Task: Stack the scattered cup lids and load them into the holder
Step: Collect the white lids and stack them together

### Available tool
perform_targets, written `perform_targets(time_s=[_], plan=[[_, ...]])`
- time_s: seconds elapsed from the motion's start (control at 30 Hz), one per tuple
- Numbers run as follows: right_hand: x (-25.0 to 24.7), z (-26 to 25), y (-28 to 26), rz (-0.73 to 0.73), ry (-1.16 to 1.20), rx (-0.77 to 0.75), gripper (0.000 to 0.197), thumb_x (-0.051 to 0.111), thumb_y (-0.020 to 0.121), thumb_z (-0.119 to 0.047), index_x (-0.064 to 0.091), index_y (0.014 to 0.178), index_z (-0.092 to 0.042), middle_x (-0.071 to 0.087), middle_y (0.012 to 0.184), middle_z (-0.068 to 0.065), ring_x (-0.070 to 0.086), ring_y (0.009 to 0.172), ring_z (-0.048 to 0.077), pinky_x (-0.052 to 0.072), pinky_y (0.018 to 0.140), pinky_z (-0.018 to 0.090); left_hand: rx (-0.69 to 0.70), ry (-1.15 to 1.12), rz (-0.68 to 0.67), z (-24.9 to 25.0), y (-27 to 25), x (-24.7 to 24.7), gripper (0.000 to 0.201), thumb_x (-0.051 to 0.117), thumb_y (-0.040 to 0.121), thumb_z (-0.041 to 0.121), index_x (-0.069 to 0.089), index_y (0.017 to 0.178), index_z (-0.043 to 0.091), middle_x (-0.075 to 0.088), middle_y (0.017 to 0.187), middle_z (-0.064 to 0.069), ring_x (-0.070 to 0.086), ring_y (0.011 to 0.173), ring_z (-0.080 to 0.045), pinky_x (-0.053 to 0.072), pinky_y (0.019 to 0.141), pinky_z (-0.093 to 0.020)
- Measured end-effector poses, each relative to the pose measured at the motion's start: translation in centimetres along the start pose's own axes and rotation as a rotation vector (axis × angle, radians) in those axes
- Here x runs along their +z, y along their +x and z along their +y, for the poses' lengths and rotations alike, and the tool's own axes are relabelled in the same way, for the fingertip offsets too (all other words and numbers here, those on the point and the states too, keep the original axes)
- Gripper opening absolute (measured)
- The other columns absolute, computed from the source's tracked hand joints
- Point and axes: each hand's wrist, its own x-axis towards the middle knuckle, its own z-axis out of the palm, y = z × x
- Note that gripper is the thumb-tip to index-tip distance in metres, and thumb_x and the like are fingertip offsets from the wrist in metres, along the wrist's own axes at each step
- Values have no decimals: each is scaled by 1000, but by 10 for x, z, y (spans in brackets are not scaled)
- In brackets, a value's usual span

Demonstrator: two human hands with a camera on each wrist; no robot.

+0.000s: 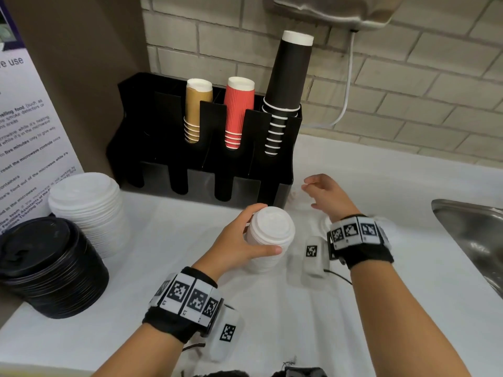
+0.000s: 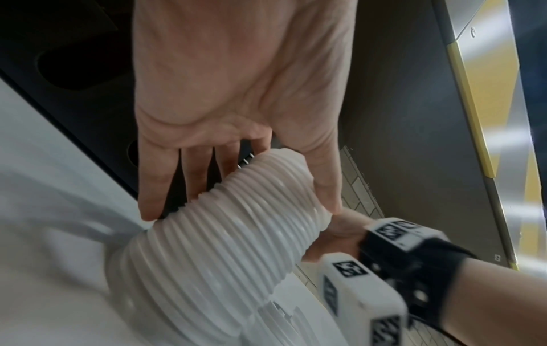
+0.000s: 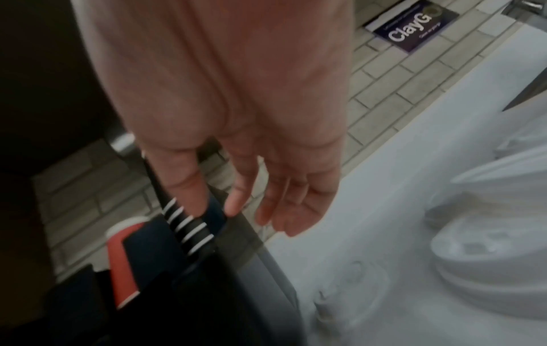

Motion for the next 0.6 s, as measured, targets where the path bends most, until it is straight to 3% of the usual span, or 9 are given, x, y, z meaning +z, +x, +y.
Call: perform_targets(time_s=[0.1, 0.2, 0.3, 0.37, 0.43, 0.6], plan=[[6, 8, 31, -74, -232, 154, 32, 58, 91, -23, 55, 122, -16, 54, 126, 11, 55, 100, 22, 47, 89, 36, -5, -7, -13, 1, 0, 0, 76, 87, 70, 29, 44, 131, 44, 52, 128, 24, 46, 120, 4, 39, 84, -4], [25, 15, 45, -109, -566, 205, 51, 57, 91, -30, 44, 138, -19, 41, 139, 14, 49, 122, 33, 42, 97, 36, -19, -15, -19, 1, 0, 0, 73, 86, 71, 29, 45, 128, 49, 53, 125, 28, 47, 117, 8, 40, 84, -4], [46, 18, 53, -55, -1024, 260, 56, 54, 94, -36, 34, 144, -21, 35, 145, 6, 33, 136, 24, 28, 109, 32, -37, -34, -18, 1, -1, -1, 70, 87, 70, 29, 46, 119, 58, 55, 114, 38, 48, 108, 18, 40, 80, -1], [51, 21, 57, -65, -1201, 233, 54, 47, 97, -39, 31, 144, -18, 34, 145, 1, 28, 136, 19, 24, 108, 27, -38, -34, -24, 2, -2, -1, 69, 86, 71, 30, 45, 118, 60, 53, 114, 42, 47, 106, 21, 40, 80, 0], [50, 30, 58, -85, -1289, 200, 52, 48, 93, -42, 37, 137, -17, 39, 138, 3, 34, 130, 21, 27, 105, 29, -37, -35, -27, 2, -2, -1, 69, 86, 71, 31, 45, 119, 60, 52, 116, 42, 46, 107, 22, 40, 80, 0], [39, 38, 59, -142, -1245, 140, 56, 62, 85, -43, 50, 128, -10, 46, 130, 9, 47, 120, 28, 41, 95, 33, -26, -17, -15, 4, -3, 0, 71, 85, 72, 30, 44, 126, 53, 52, 127, 31, 46, 117, 11, 42, 83, -4]])
